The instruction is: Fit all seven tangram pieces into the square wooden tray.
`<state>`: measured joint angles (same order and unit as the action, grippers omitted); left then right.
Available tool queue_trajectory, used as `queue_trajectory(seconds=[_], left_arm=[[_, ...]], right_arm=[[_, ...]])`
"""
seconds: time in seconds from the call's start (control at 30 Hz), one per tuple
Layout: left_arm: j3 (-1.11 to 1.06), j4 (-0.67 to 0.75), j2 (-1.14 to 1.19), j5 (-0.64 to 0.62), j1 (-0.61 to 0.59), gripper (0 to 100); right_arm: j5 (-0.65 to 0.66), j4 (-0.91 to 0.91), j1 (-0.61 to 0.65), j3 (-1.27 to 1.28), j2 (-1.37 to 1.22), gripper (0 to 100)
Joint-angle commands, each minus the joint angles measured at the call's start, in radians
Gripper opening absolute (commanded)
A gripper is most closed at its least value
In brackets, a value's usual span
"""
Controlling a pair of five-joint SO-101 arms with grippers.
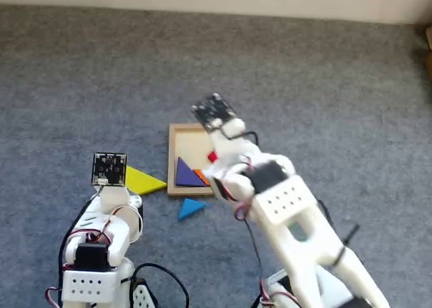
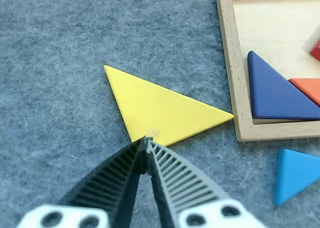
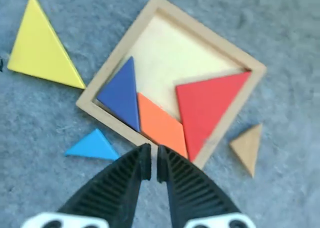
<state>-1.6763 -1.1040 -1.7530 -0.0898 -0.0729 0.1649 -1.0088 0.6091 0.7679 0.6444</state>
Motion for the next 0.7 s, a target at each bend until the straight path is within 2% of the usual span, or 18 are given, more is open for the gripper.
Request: queue_trajectory(seconds=[0.0, 0.33, 0.67], left_arm=[[-0.022, -0.002, -0.024, 0.008, 0.008, 1], [-0.022, -0.002, -0.024, 0.008, 0.008, 1], [-0.022, -0.002, -0.024, 0.008, 0.008, 1]], right_arm=[[0.014, -0.008, -0.065, 0.077, 0.179, 3.0], [0.017, -0.071, -0.328, 0.344, 0.602, 3.0], [0.012, -0.071, -0.355, 0.584, 0.946, 3.1]])
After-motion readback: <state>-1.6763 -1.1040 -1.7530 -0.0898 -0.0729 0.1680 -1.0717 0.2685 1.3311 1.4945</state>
